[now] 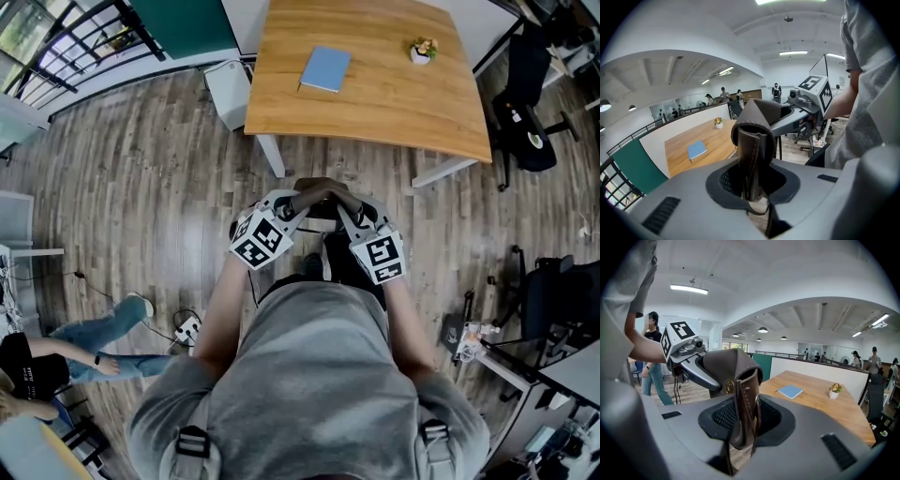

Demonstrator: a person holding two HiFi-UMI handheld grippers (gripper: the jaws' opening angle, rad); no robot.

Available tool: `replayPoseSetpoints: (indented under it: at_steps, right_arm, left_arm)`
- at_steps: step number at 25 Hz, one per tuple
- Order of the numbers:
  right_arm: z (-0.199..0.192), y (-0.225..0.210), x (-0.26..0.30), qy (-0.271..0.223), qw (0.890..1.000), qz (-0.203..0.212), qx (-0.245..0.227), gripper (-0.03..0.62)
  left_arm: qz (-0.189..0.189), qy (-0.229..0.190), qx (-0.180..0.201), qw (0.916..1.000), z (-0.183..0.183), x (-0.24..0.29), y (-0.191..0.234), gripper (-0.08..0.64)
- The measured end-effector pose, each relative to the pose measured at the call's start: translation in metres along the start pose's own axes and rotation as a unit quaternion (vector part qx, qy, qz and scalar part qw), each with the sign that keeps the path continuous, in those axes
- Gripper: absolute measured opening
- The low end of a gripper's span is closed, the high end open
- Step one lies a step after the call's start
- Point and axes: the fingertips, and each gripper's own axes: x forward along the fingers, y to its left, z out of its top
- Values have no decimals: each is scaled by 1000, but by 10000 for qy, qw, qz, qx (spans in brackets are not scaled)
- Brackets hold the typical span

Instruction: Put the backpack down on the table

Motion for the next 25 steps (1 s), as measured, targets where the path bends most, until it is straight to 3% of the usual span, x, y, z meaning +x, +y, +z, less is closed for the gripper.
replayPoseSetpoints:
  at_steps: [25]
  right_arm:
    - [28, -15, 51, -68, 9992, 368, -147, 95]
  left_arm:
    - [298, 41, -248, 9992, -5, 1, 54, 72]
